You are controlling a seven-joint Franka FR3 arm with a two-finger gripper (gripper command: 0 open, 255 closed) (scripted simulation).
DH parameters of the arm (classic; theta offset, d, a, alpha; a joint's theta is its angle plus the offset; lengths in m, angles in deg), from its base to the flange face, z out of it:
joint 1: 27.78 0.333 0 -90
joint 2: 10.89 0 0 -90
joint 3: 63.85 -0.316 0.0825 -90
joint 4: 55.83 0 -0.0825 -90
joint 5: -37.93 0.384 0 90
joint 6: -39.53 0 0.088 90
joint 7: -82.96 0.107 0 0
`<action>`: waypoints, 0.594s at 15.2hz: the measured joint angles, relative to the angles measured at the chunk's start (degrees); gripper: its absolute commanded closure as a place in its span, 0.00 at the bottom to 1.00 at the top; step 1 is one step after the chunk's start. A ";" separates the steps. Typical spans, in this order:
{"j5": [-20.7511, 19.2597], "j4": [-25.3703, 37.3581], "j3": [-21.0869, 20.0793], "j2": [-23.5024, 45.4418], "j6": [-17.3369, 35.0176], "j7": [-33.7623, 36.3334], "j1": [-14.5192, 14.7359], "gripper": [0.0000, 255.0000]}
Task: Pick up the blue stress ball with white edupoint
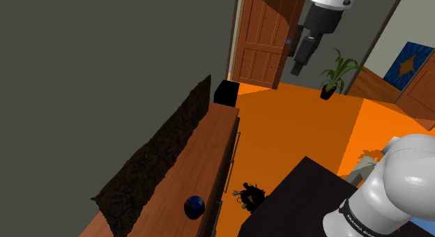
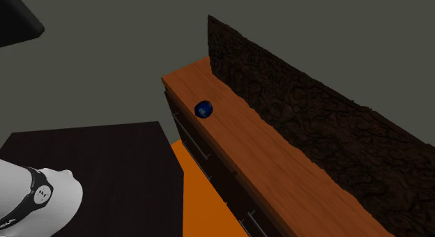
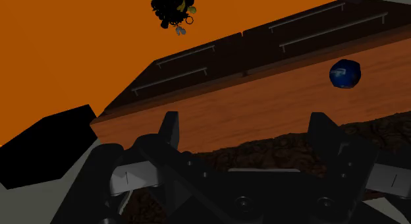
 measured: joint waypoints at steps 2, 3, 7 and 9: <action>0.20 -0.28 -0.36 0.16 0.19 0.69 -0.05 0.00; 0.48 -1.35 -0.86 0.22 0.94 1.73 -0.13 0.00; 2.68 -5.25 -4.74 2.39 4.97 8.37 -0.10 0.00; 3.93 -6.68 -6.93 3.96 6.92 12.06 0.01 0.00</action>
